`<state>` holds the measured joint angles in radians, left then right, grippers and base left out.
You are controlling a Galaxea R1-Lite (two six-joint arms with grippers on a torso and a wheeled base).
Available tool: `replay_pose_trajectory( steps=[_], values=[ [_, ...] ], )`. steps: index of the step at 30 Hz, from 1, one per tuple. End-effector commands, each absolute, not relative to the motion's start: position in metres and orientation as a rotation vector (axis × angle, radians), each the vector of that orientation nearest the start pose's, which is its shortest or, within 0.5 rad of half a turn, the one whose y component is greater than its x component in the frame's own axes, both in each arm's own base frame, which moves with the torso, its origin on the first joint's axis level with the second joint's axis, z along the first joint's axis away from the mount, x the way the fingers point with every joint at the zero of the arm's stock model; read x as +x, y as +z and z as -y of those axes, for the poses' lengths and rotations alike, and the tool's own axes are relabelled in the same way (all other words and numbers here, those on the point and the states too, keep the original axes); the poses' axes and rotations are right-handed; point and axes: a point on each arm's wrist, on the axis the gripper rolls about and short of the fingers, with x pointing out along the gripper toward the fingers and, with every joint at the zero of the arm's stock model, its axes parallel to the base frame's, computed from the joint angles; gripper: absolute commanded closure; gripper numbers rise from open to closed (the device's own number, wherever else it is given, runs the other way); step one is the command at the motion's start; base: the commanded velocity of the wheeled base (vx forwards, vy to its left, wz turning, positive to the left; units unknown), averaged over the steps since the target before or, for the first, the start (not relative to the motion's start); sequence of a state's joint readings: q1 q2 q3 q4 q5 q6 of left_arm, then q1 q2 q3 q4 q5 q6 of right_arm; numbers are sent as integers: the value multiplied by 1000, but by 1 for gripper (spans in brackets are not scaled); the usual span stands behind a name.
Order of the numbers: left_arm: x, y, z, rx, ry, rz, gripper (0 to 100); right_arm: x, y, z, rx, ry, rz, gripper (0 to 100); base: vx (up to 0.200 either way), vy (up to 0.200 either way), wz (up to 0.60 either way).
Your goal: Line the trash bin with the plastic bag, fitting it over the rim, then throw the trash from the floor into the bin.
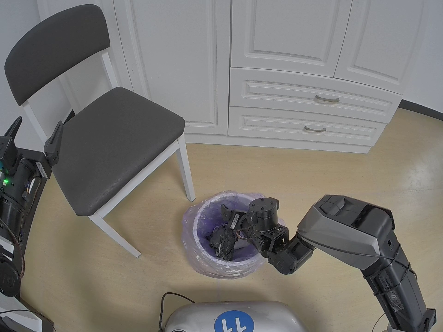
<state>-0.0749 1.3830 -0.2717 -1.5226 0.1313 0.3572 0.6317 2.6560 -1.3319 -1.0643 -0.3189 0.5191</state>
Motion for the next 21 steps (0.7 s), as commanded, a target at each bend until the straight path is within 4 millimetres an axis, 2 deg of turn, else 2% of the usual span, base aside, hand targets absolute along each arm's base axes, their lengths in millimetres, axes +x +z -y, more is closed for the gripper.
replay_pose_trajectory(
  steps=[1, 7, 9, 10, 16, 21],
  values=[
    [183, 212, 11, 310, 128, 393, 0, 389, -29, -277, 395, 247, -296, 0, 0, 0, 0],
    [183, 211, 11, 312, 127, 386, 0, 377, -10, -268, 327, 261, -299, 0, 0, 0, 0],
    [183, 211, 11, 312, 127, 386, 0, 377, -10, -268, 327, 261, -299, 0, 0, 0, 0],
    [183, 210, 12, 312, 122, 381, 0, 369, -2, -262, 275, 270, -306, 0, 0, 0, 0],
    [187, 205, 13, 318, 115, 359, 0, 357, 1, -258, 171, 284, -311, 0, 0, 0, 0],
    [187, 200, 18, 316, 86, 340, 0, 347, 1, -255, 107, 314, -246, 0, 0, 0, 0]
  ],
)
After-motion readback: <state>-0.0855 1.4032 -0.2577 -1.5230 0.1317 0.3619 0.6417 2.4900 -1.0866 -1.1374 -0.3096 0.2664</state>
